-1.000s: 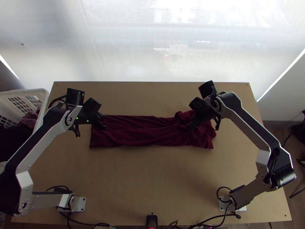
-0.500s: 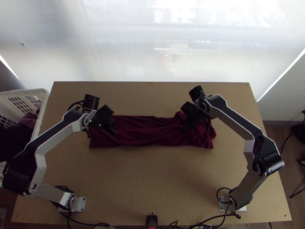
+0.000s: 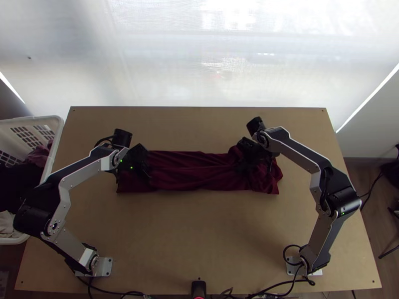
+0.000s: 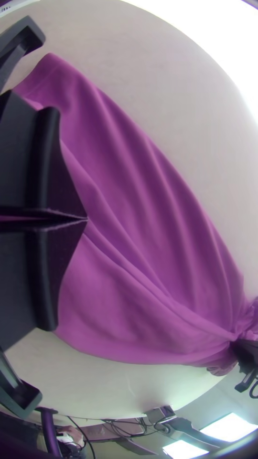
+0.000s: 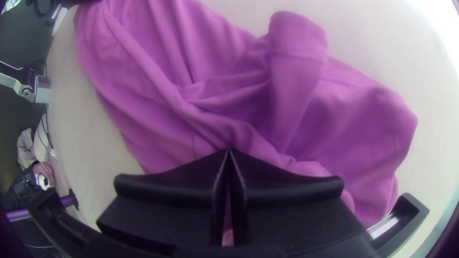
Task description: Fold the t-shirt
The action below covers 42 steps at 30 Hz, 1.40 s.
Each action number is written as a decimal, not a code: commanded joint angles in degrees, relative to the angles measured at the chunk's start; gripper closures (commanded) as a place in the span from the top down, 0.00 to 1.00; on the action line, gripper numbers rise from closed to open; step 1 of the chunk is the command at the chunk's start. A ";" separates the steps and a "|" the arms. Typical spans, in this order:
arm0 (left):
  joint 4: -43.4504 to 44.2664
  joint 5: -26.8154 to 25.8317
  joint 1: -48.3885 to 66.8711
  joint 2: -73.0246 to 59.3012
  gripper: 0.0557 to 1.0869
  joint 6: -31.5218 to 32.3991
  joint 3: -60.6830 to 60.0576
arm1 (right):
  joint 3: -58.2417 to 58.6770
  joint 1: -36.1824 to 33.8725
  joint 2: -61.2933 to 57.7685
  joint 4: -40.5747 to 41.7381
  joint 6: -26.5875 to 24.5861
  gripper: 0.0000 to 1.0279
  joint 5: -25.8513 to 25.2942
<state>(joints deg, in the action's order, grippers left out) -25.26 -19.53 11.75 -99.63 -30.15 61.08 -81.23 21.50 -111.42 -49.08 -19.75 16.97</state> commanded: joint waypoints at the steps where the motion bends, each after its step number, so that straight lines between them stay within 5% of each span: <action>1: 0.29 0.28 -1.29 -2.14 0.04 -0.79 -1.23 | 1.16 -0.84 -1.08 0.92 -0.12 0.03 0.34; 42: -5.33 0.28 2.14 10.69 0.04 0.09 -9.66 | 12.50 2.76 11.04 -1.46 0.94 0.03 2.01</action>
<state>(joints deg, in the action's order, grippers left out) -30.57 -18.81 12.62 -91.24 -30.46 51.44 -70.98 22.44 -103.31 -50.35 -19.66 18.55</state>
